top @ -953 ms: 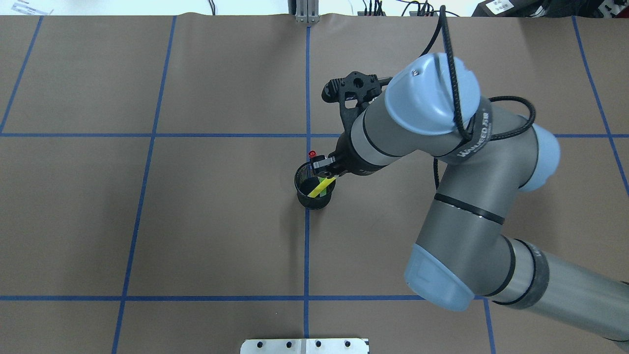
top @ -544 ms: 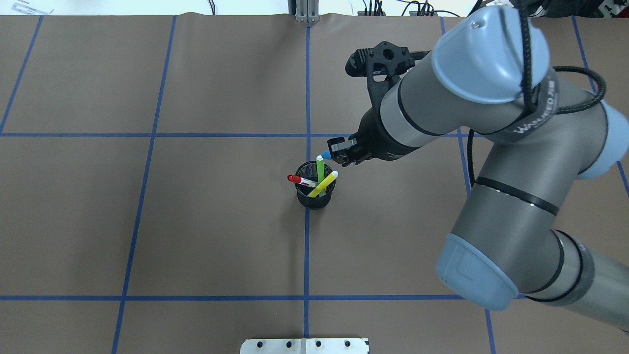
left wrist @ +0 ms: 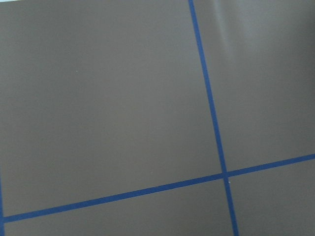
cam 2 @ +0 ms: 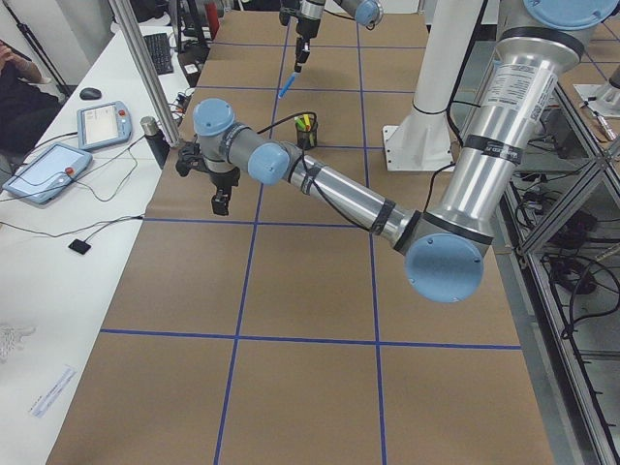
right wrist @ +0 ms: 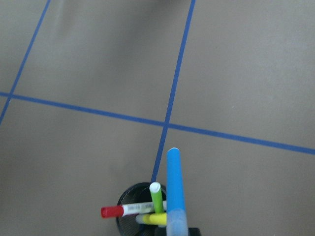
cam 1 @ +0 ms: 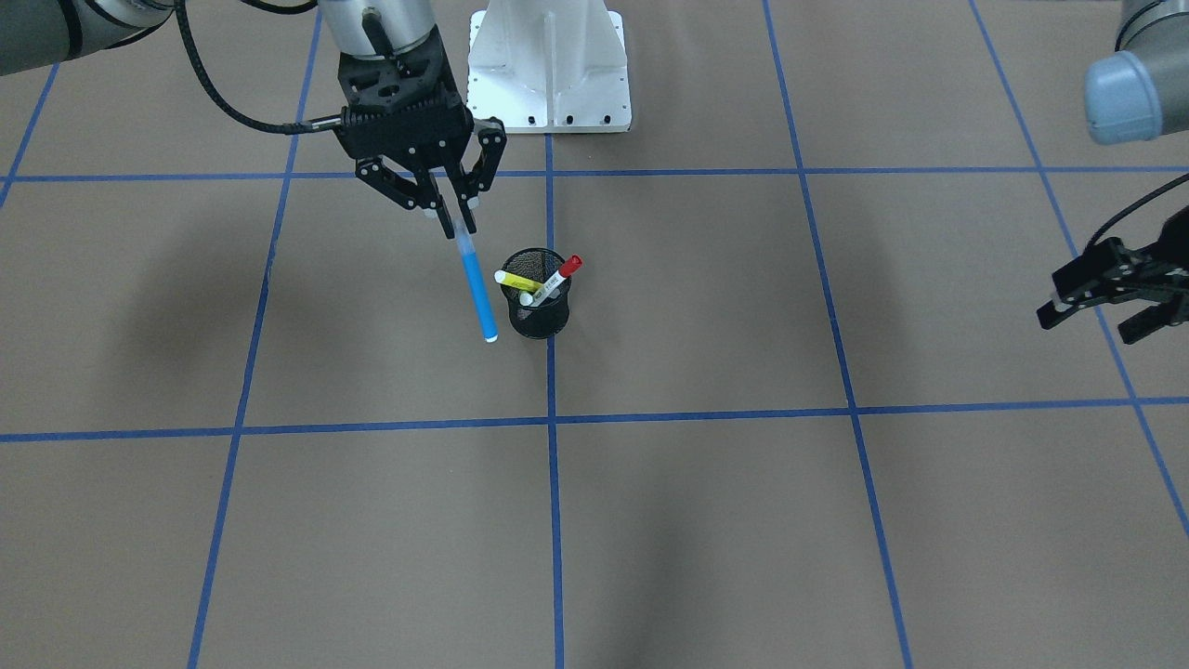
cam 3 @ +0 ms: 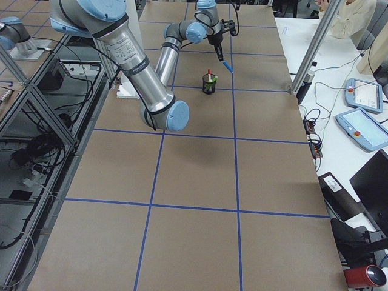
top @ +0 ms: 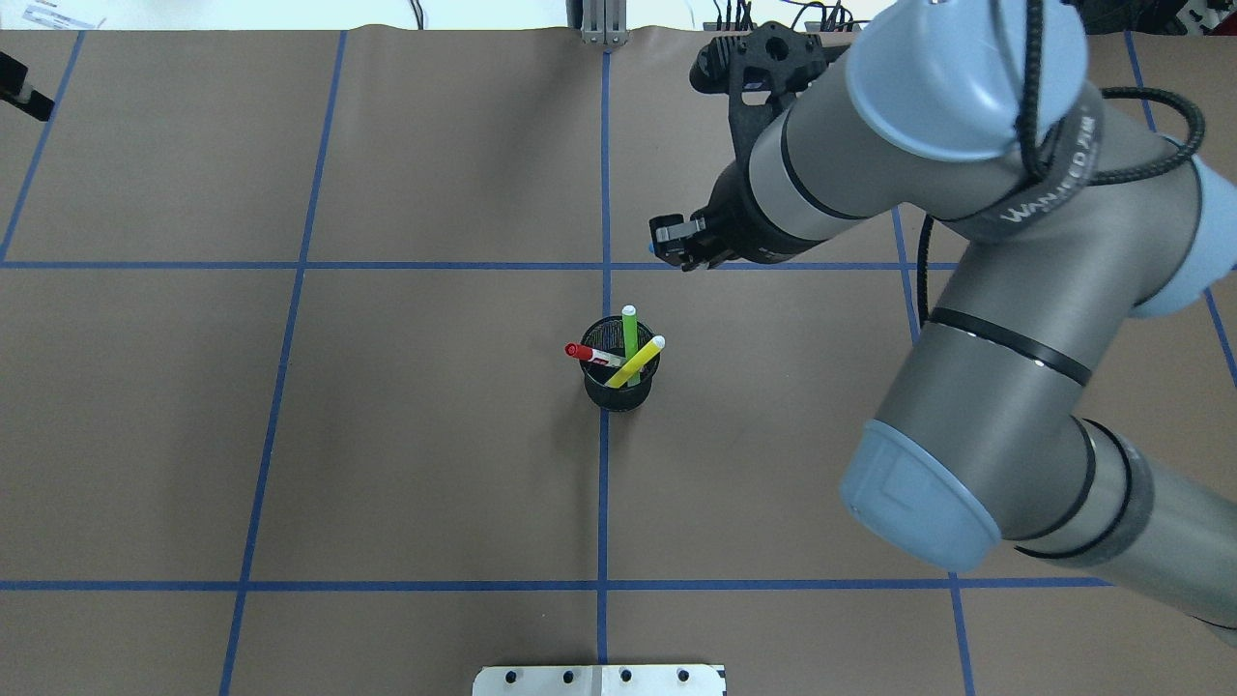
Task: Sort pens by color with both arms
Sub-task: 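Lift the blue marker out of the cup with the right gripper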
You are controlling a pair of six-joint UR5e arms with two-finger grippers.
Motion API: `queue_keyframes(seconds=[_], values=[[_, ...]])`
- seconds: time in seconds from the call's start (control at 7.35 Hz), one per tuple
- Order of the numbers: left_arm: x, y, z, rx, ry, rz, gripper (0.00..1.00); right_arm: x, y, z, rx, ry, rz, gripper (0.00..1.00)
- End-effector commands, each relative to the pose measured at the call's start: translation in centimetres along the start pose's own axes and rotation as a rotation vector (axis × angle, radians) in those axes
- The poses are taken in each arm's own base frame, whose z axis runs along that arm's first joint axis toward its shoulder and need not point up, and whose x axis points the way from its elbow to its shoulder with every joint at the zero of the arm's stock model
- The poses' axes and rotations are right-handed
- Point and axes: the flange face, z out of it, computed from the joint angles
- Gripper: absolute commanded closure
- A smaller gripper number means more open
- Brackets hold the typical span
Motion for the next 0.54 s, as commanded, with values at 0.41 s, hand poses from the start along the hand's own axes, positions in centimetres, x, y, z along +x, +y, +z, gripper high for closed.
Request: queue_keyframes(seconds=[0.41], values=[[15.6, 1.5, 6.6, -0.074, 0.119, -0.077, 0.0, 2.5, -4.6, 14.7, 0.048, 0.099, -0.007, 0.82]])
